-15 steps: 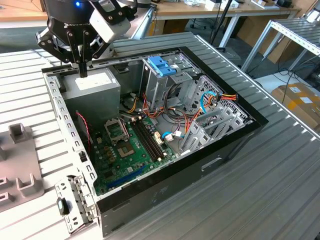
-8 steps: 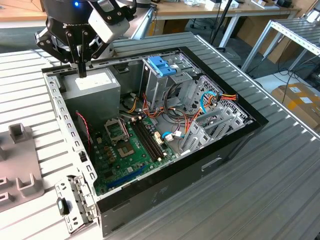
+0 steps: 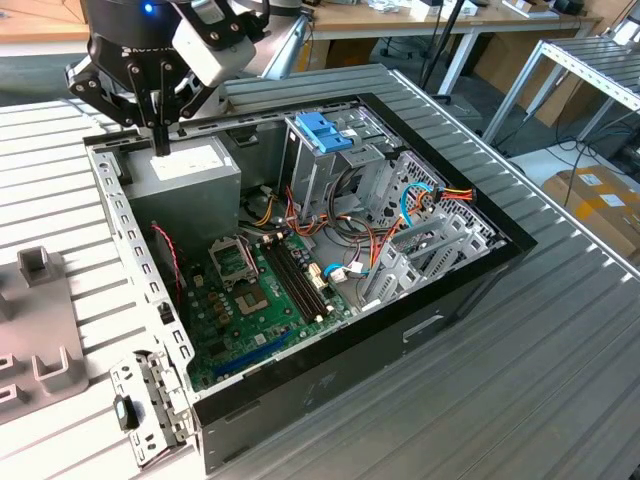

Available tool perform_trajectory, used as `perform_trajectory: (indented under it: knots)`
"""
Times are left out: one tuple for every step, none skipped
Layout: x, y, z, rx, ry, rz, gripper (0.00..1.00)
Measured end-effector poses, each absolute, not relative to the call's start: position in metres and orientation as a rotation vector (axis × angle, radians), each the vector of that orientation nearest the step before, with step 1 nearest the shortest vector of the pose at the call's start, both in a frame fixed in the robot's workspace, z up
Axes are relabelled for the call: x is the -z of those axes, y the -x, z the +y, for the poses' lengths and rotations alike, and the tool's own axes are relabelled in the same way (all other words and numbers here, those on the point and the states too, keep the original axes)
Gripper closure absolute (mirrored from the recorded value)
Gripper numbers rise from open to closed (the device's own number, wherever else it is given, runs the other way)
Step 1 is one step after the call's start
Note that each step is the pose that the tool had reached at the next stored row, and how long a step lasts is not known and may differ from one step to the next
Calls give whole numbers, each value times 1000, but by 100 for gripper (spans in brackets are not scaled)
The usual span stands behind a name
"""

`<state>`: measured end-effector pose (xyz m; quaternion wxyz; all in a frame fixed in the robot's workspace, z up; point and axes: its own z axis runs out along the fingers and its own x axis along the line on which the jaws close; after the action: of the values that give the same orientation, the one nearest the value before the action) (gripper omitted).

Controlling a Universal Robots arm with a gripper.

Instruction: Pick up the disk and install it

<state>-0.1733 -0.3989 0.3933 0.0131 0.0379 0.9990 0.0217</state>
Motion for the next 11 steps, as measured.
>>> perform_trajectory:
  knots:
    - [-393,174,-399,-68,-118,3112,89]
    - [-393,174,-399,-68,-118,3113,89]
    - [-393,174,-399,-68,-118,3113,89]
    - [-393,175,-399,-68,-118,3113,89]
    - [-393,175,-399,-68,-118,3112,89]
    - [-393,175,-399,-68,-118,3113,89]
    - [-393,176,-399,-68,-118,3113,89]
    - [-393,176,-399,-68,-118,3113,89]
    - [-393,176,-399,-68,-118,3113,89]
    - [-393,177,-399,-68,-118,3113,89]
    - [-393,177,-399,-68,-118,3112,89]
